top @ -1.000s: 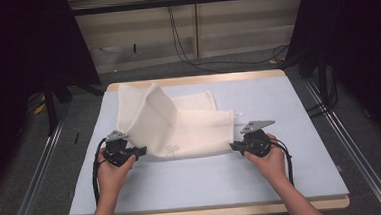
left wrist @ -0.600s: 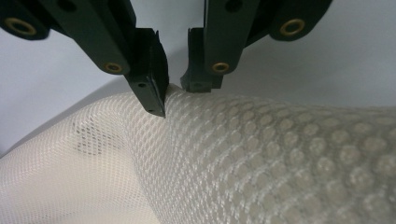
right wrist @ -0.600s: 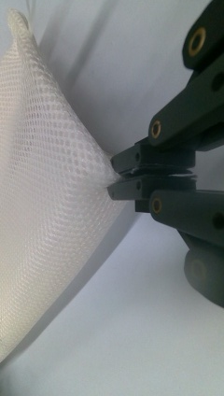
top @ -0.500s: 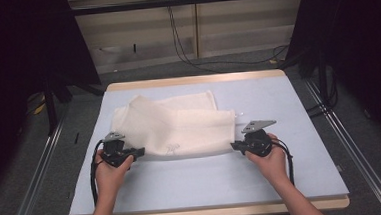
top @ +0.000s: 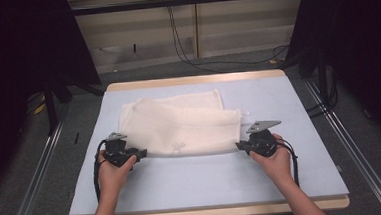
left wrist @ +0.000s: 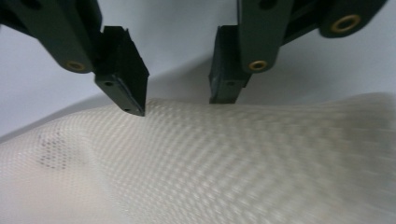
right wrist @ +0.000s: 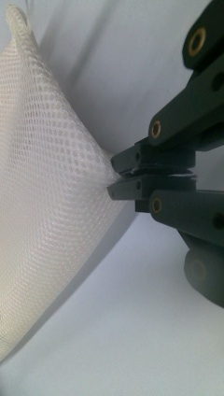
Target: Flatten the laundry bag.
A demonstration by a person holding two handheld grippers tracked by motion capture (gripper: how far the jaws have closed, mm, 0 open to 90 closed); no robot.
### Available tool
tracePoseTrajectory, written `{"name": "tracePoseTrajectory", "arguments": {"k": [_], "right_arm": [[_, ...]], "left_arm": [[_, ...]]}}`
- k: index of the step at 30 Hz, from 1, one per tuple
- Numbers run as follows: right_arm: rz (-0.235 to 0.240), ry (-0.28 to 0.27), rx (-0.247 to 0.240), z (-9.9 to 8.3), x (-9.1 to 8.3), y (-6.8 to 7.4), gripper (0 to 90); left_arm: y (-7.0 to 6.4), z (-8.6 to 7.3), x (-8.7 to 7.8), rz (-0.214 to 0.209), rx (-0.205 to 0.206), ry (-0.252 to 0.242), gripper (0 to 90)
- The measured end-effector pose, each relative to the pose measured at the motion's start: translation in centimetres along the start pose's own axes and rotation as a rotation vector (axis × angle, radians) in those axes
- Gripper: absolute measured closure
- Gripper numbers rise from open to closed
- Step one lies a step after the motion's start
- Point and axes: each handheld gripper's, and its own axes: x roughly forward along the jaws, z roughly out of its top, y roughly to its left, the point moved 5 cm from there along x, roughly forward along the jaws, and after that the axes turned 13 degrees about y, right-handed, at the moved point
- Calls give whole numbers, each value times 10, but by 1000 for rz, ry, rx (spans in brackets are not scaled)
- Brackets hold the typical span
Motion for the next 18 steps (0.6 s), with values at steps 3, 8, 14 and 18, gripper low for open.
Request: {"name": "tracePoseTrajectory", "arguments": {"k": [3,8,14,18], "right_arm": [[-2,2,-4,0,1,-1,875],[8,9,3,-1,2,-2,872],[20,7,-2,-2,4,-3,869],[30,0,12,-2,4,-3,853]], "left_arm": [[10,-5,-6,33,-25,2,478],[18,-11,-14,67,-48,4,351],[23,-10,-28,87,-56,-21,310],[26,-6,-35,82,-58,-33,296]]}}
